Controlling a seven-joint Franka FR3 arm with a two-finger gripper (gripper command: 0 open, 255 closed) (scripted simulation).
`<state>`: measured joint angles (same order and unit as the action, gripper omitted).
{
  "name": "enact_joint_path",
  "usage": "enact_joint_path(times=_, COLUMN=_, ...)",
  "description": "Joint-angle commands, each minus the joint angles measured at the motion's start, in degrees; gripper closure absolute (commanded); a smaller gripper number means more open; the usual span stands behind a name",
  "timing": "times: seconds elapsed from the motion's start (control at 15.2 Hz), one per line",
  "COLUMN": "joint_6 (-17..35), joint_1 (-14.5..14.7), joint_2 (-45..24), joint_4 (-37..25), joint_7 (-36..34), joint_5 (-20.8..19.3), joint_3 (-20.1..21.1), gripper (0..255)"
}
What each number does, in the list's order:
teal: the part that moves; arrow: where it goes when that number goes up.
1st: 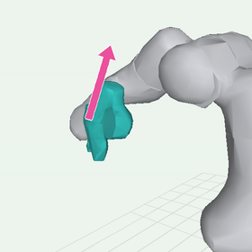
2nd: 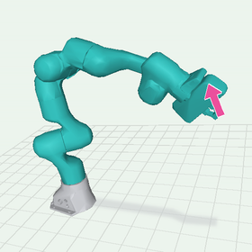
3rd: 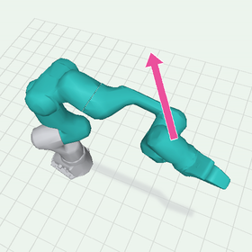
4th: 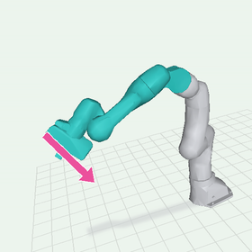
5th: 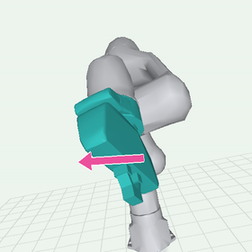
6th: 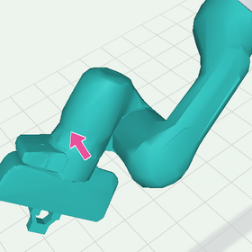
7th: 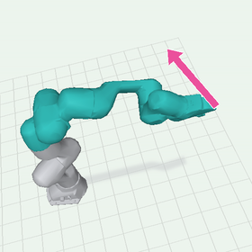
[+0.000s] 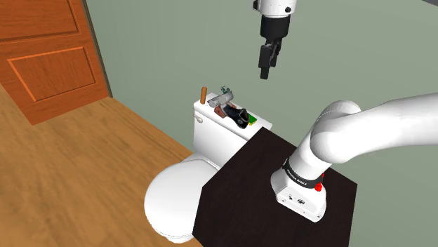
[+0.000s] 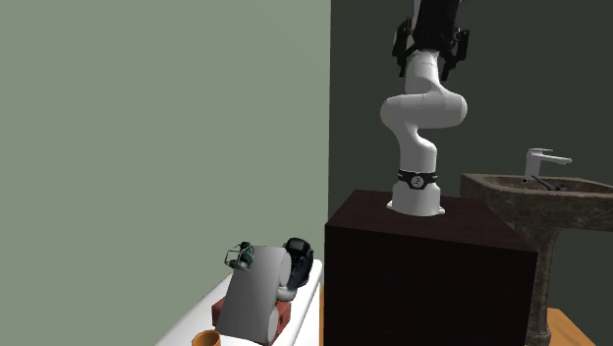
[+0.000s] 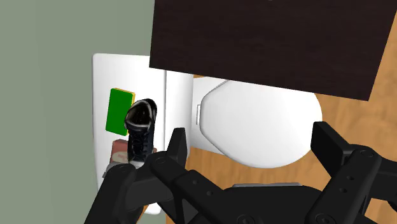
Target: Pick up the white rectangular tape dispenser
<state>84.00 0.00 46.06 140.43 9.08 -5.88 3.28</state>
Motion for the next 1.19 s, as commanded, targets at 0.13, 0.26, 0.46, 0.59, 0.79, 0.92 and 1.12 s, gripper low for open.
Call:
enact_joint_path(times=0.13, joint_6=4.1, joint_1=-0.8, joint_2=-1.7, joint_4=1.5, joint_7=1.2, joint_5=-1.1, joint_3=-1.8, gripper=0)
enact_joint_path(times=0.26, joint_6=8.3, joint_1=-1.6, joint_2=-3.8, joint_4=2.6, joint_7=2.4, joint_5=-2.1, joint_3=-3.6, gripper=0)
enact_joint_path(times=0.46, joint_6=14.7, joint_1=-2.7, joint_2=-7.5, joint_4=3.7, joint_7=4.1, joint_5=-3.4, joint_3=-6.4, gripper=0)
enact_joint_path(times=0.59, joint_6=18.9, joint_1=-3.4, joint_2=-10.5, joint_4=3.9, joint_7=5.3, joint_5=-4.1, joint_3=-8.2, gripper=0)
enact_joint_path(times=0.79, joint_6=25.1, joint_1=-4.2, joint_2=-15.5, joint_4=3.7, joint_7=7.1, joint_5=-4.7, joint_3=-10.8, gripper=0)
enact_joint_path(times=0.92, joint_6=29.1, joint_1=-4.7, joint_2=-19.2, joint_4=3.1, joint_7=8.5, joint_5=-4.7, joint_3=-12.5, gripper=0)
enact_joint_path(times=1.12, joint_6=34.8, joint_1=-5.1, joint_2=-25.1, joint_4=1.6, joint_7=10.8, joint_5=-4.2, joint_3=-15.0, gripper=0)
